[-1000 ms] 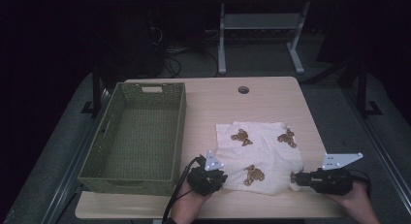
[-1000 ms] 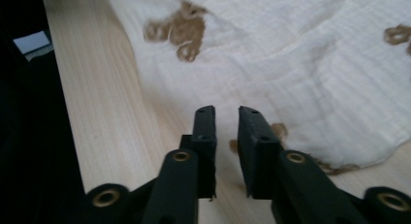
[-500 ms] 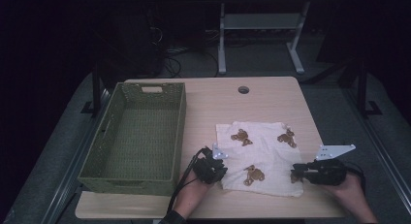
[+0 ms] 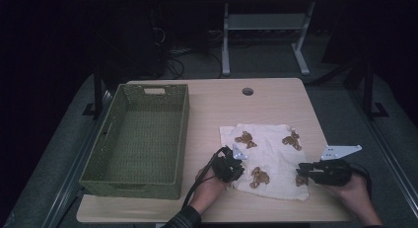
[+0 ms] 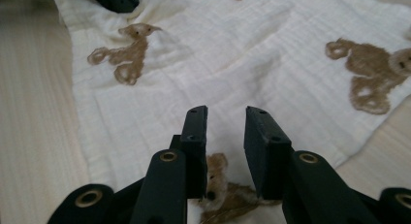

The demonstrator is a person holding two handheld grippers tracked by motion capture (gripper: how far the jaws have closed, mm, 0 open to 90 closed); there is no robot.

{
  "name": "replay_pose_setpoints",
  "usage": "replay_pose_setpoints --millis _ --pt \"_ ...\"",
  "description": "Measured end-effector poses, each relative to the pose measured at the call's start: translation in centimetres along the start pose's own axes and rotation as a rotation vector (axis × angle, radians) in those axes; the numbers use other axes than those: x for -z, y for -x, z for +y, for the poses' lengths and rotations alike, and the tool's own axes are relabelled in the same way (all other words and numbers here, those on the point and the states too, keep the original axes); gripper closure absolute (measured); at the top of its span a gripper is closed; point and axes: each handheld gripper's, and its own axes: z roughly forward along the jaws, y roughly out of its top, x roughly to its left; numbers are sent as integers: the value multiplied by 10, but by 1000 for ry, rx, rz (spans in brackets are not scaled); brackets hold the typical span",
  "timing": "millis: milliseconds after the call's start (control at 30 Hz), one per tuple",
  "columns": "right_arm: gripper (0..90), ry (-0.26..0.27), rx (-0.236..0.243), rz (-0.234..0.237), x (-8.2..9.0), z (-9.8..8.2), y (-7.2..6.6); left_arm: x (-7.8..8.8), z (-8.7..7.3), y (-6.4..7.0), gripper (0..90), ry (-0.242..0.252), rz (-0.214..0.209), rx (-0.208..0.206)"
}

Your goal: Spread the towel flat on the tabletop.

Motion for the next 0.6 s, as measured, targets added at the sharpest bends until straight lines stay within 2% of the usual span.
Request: replay_pose_setpoints --millis 100,333,367,500,600 --pt "700 9 -5 -8 -1 6 5 5 2 -6 778 26 11 24" --pt "700 23 -4 -39 -9 22 23 15 9 -32 670 80 54 72" --pt "700 26 -5 -44 -10 25 26 15 10 -35 650 76 55 66" --pt "699 38 -15 -63 -13 32 35 13 14 -48 609 76 67 92" --pt "697 42 -22 -76 -16 38 43 9 17 -56 594 70 85 90"
